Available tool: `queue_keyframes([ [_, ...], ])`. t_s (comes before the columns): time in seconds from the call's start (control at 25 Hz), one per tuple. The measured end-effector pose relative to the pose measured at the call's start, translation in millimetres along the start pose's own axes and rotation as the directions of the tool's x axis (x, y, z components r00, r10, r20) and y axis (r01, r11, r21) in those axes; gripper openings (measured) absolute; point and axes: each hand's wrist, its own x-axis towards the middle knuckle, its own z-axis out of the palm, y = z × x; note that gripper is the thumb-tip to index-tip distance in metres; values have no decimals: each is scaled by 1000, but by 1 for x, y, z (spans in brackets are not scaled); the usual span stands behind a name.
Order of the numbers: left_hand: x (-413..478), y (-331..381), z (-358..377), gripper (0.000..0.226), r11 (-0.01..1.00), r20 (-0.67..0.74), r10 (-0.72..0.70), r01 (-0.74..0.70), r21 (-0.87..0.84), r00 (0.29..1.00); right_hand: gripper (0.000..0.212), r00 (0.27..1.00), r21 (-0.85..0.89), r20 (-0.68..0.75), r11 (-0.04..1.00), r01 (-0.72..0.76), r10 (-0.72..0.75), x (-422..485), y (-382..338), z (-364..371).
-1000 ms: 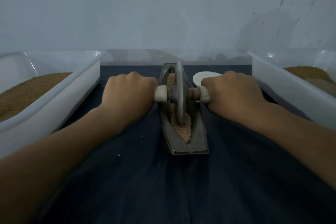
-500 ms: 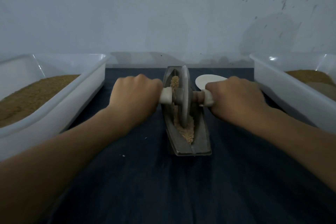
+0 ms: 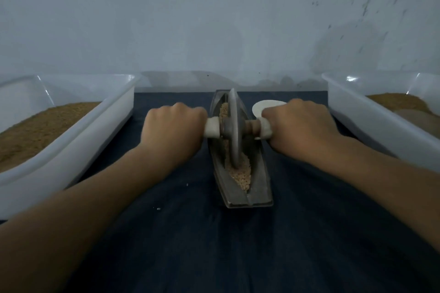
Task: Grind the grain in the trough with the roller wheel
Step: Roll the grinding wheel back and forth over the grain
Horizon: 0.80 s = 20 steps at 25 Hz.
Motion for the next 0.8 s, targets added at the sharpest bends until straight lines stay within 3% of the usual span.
queue_keyframes([
  [0.04, -8, -2, -6, 42, 1000, -32, 17, -17, -10, 999, 32, 997, -10, -77, 1000, 27, -27, -10, 2, -5],
  [0.12, -7, -3, -4, 47, 1000, -20, 11, -12, -13, 1000, 31, 995, -40, -97, 999, 30, -33, -5, 5, -4],
  [0.32, 40, 8, 18, 7, 988, 167, -150, 152, 4, 974, 9, 976, 1, 191, 994, -108, 106, 55, -8, 16],
  [0.44, 44, 6, 14, 6, 993, 197, -117, 121, -11, 974, 6, 961, 41, 255, 992, -118, 103, 55, -3, 14],
  [0.48, 34, 3, 11, 3, 994, 174, -97, 104, -32, 980, 7, 970, 32, 232, 996, -80, 71, 43, 0, 12],
  [0.6, -3, -1, 0, 43, 999, 33, 17, -16, -44, 999, 28, 999, -95, -21, 995, 29, -31, 7, 2, -1],
  [0.68, 0, -1, 0, 50, 1000, 37, 1, 0, -18, 999, 31, 999, -124, -46, 992, 19, -25, 8, 4, 1],
  [0.8, 30, 4, 22, 12, 993, 152, -104, 111, -42, 983, 14, 985, -20, 156, 997, -73, 75, 45, -4, 15],
])
